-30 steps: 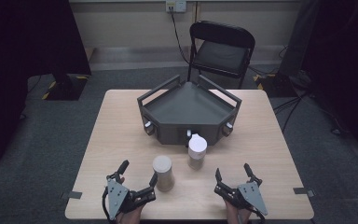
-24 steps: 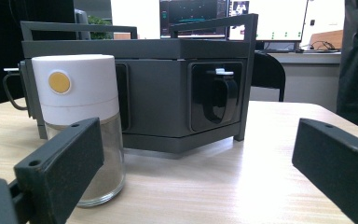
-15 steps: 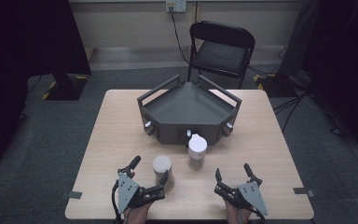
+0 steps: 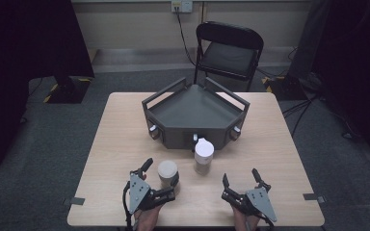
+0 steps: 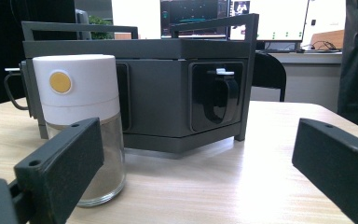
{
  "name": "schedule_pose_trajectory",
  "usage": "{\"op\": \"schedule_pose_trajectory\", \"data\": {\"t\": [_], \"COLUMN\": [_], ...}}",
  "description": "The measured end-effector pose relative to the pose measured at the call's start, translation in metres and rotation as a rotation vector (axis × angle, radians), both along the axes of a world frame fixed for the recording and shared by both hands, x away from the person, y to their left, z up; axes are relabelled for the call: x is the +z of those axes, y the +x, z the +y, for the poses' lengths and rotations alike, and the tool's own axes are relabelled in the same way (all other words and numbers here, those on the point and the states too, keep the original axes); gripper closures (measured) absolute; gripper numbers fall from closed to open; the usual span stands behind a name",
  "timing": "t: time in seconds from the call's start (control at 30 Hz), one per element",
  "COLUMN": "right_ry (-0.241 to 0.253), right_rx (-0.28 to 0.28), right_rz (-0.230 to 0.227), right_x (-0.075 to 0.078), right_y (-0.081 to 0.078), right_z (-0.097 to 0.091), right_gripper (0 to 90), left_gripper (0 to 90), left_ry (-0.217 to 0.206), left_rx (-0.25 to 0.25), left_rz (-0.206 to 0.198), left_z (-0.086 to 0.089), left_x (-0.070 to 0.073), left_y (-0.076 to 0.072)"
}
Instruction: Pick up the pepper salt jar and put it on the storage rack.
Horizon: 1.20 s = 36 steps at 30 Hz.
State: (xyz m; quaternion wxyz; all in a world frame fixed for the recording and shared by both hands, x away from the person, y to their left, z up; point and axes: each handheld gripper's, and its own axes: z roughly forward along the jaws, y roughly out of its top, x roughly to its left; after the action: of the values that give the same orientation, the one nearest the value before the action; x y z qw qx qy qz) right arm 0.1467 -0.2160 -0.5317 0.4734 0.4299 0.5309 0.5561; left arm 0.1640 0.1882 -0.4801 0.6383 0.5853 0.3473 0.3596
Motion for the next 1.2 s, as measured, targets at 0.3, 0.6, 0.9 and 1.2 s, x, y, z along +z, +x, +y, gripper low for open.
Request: {"op": "schedule_pose_trajectory", "data": {"t": [0.3, 0.6, 0.9, 1.2], "right_ry": [0.0, 0.0, 0.0, 0.0], "right_rx": [0.0, 0.001, 0.0, 0.0], "right_rz": [0.0, 0.0, 0.0, 0.001], "right_x": [0.0, 0.0, 0.0, 0.0], "right_y": [0.0, 0.0, 0.0, 0.0], "right_z": [0.0, 0.0, 0.0, 0.0], "right_gripper": [1.0, 1.0, 1.0, 1.1], "left_gripper": [10.3, 21.1, 28.8, 34.3], "left_ry": [0.019, 0.036, 0.05, 0.055], "left_rx": [-0.007, -0.023, -0.031, -0.031], "left_rz": [0.059, 0.109, 0.139, 0.125], "left_z": [-0.003, -0.001, -0.002, -0.004], "left_x": [-0.006, -0.011, -0.013, -0.015], "left_y": [0.008, 0.014, 0.017, 0.016]}}
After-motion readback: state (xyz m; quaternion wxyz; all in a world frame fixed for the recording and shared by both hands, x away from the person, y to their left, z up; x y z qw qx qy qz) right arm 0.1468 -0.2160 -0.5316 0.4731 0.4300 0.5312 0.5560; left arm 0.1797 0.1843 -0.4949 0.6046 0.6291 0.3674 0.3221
